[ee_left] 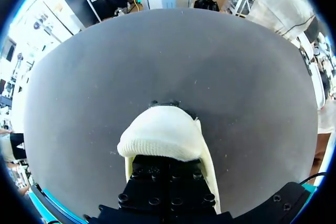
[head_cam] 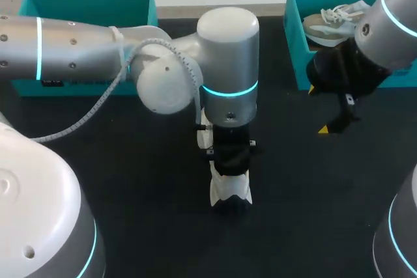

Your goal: Take the shoe out of the shoebox, open the shoe tongue, remove and reinsert the insole, then place the shoe into the shoebox

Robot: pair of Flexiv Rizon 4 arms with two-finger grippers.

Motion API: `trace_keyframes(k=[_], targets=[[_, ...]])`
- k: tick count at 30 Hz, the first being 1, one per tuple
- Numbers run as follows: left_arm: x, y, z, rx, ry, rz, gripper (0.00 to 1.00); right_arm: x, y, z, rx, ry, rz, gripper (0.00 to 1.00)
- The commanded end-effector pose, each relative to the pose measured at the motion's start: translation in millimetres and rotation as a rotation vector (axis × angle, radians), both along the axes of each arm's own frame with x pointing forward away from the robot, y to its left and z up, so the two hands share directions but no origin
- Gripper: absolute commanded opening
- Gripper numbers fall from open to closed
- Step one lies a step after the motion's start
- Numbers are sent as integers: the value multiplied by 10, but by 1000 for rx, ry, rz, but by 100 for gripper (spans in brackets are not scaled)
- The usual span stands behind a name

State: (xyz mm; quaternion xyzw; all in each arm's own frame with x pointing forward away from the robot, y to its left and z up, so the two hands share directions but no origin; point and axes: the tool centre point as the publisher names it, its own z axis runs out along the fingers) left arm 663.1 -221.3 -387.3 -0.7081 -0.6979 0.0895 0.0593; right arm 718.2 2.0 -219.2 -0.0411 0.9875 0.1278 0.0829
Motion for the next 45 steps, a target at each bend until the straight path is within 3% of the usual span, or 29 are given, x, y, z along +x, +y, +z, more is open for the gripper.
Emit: trace_keyframes(k=[1, 5, 10, 16, 29, 30, 31, 32, 45], targets=[[18, -20, -122, 11, -9, 4, 0, -8, 5, -16, -1, -3, -2, 100], [25, 30, -119, 25, -20, 3, 0, -8, 5, -16, -1, -3, -2, 100], [92, 97, 129, 0, -33, 14, 0, -8, 5, -16, -1, -3, -2, 100], [294, 146, 351, -11, -241, 40, 0, -8, 5, -16, -1, -3, -2, 100], [713, 105, 357, 5, -453, 149, 2, -8, 5, -16, -1, -3, -2, 100], [733, 108, 335, 14, -457, 153, 45, -8, 5, -16, -1, -3, -2, 100], [736, 112, 332, 16, -450, 157, 78, -8, 5, -16, -1, -3, -2, 100], [742, 118, 327, 17, -449, 157, 100, -8, 5, -16, -1, -3, -2, 100], [730, 263, 444, 33, -436, 156, 100, -8, 5, -16, -1, -3, -2, 100]])
